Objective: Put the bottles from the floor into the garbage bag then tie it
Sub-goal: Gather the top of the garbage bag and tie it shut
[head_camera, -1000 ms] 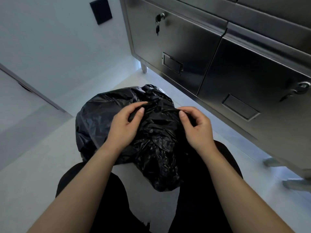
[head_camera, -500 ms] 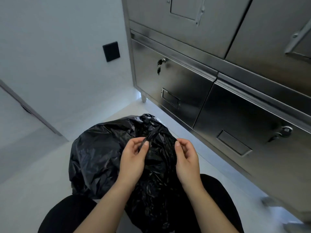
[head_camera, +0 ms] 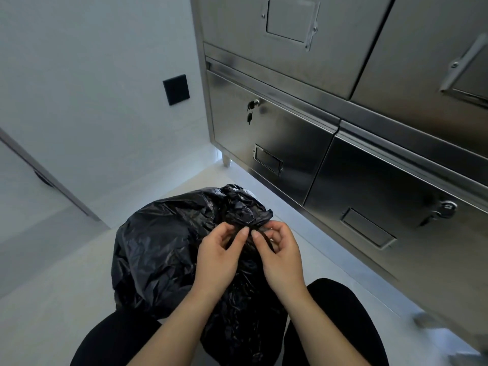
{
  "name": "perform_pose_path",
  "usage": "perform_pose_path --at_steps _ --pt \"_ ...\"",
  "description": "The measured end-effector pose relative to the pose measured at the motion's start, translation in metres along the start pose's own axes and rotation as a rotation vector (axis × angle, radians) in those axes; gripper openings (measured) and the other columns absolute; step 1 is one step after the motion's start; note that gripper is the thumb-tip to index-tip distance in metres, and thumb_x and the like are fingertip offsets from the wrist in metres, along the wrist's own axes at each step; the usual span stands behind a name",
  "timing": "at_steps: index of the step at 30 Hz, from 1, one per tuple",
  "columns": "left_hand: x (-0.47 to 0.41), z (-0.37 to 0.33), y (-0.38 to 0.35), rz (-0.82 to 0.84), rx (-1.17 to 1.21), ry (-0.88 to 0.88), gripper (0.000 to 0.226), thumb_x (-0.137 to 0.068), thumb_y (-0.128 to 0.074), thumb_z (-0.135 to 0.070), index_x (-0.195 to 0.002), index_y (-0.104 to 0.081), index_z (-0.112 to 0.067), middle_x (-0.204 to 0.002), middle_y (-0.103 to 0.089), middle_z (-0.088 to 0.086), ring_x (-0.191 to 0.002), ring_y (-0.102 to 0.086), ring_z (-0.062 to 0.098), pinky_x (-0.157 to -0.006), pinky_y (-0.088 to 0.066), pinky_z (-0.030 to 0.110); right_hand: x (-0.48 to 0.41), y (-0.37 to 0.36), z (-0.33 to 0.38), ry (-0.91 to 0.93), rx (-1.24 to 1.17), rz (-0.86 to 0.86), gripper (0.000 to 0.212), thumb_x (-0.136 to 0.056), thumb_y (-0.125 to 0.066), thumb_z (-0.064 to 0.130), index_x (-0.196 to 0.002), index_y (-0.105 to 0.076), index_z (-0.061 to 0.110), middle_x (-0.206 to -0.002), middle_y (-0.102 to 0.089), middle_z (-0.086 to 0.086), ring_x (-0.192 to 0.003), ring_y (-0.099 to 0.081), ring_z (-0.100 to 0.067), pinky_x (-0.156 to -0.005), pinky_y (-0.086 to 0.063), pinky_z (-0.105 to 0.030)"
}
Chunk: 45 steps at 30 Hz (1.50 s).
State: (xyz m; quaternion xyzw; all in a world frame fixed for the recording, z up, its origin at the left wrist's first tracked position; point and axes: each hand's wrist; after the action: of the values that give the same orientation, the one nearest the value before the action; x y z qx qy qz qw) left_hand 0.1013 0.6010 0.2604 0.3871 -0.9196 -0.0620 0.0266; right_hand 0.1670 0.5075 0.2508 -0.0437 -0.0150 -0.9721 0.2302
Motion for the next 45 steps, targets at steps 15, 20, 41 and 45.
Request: perform_pose_path --at_steps 15,20,41,45 --pt "-0.011 0.001 0.007 -0.002 0.097 0.173 0.04 -0.082 -0.069 -0.018 -0.117 -0.049 -0.025 -0.067 -0.068 -0.003 -0.055 -0.058 0.001 -0.055 -0.044 0.011 -0.01 0.027 0.0 0.519 0.585 0.336 0.046 -0.089 -0.06 0.022 -0.13 -0.049 0.041 -0.128 -0.053 0.017 -0.122 -0.045 -0.003 -0.102 -0.036 -0.026" --pt "-0.005 0.007 0.017 0.051 -0.002 0.115 0.046 -0.079 -0.072 -0.028 -0.12 -0.05 -0.029 -0.064 -0.066 -0.008 -0.06 -0.06 0.002 -0.059 -0.045 0.013 -0.005 0.021 -0.006 0.507 0.468 0.229 0.038 -0.083 -0.068 0.014 -0.119 -0.063 0.025 -0.1 -0.068 0.006 -0.091 -0.061 -0.003 -0.083 -0.046 -0.015" --pt "-0.007 0.015 0.034 0.186 -0.432 -0.228 0.029 -0.079 -0.073 -0.015 -0.081 -0.063 -0.042 -0.091 -0.065 -0.016 -0.086 -0.058 -0.003 -0.072 -0.04 0.007 -0.002 0.027 -0.025 0.247 0.461 0.343 0.032 -0.089 -0.053 0.044 -0.12 -0.057 0.038 -0.121 -0.051 0.022 -0.117 -0.047 0.004 -0.098 -0.036 -0.017" --pt "-0.01 0.015 0.032 0.135 -0.37 -0.215 0.033 -0.079 -0.073 -0.014 -0.082 -0.064 -0.046 -0.088 -0.067 -0.018 -0.084 -0.06 0.003 -0.073 -0.043 0.01 -0.002 0.024 -0.014 0.177 0.336 0.374 0.035 -0.089 -0.041 0.057 -0.12 -0.055 0.047 -0.119 -0.057 0.029 -0.116 -0.05 0.006 -0.098 -0.038 -0.017"
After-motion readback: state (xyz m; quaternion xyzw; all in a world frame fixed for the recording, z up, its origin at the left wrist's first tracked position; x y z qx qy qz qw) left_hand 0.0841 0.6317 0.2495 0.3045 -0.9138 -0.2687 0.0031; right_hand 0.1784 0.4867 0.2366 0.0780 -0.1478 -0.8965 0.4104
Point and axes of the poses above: each hand's wrist, its own x-axis away from the middle knuckle, its own y-axis out of the back of the hand, z = x × y
